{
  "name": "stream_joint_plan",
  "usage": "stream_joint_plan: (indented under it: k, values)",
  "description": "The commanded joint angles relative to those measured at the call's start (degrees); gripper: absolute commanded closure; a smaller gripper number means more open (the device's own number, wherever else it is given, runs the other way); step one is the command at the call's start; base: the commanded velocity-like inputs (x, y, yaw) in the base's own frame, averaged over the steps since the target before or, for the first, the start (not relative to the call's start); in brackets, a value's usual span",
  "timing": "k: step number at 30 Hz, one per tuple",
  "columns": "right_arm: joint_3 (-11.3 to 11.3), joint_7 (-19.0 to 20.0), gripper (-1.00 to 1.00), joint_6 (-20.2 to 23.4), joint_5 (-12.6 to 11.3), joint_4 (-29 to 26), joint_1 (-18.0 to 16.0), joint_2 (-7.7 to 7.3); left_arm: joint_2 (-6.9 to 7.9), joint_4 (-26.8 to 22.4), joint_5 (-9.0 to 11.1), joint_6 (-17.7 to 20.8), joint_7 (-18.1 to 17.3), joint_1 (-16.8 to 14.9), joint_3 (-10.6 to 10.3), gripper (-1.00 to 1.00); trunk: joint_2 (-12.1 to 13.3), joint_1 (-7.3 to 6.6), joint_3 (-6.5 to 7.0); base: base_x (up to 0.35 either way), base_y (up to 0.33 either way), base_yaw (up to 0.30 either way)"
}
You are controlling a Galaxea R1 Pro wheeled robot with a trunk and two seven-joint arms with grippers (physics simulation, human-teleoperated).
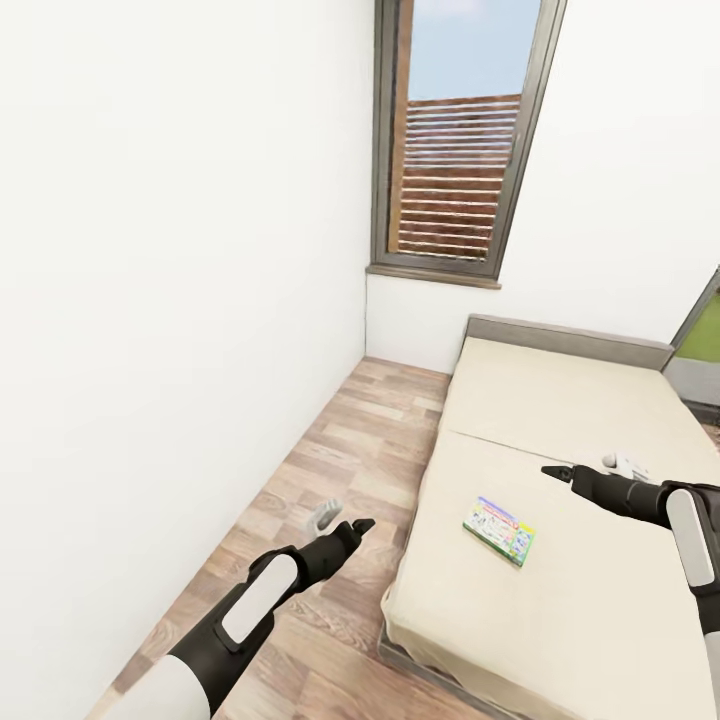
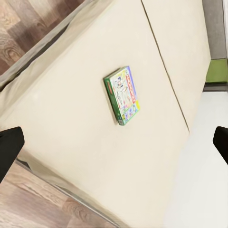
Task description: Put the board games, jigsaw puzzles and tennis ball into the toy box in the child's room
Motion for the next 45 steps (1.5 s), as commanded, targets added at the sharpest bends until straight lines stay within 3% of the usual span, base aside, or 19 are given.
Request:
stream_joint_plan:
  k: [1, 34, 45]
  values:
    - [-0.09, 0.58, -1.00, 0.23, 0.54, -0.03, -0.08, 0.01, 0.02, -0.10, 0.60, 0.05, 0.47, -0.05, -0.07, -1.00, -0.12, 0.04, -0.10, 0.031, -0.013, -0.125]
    - [-0.12, 0.60, -1.00, 0.23, 0.56, -0.06, -0.35, -0.03, 0.24, -0.10, 0.73, -0.01, 0.24, -0.04, 0.10, -1.00, -0.12, 0.04, 0.80, 0.011, -0.002, -0.130]
    - [-0.16, 0.60, -1.00, 0.23, 0.47, -0.21, -0.30, 0.00, 1.03, -0.05, 0.88, 0.02, 0.26, -0.02, 0.11, -1.00, -0.12, 0.04, 0.82, 0.194, 0.000, -0.228]
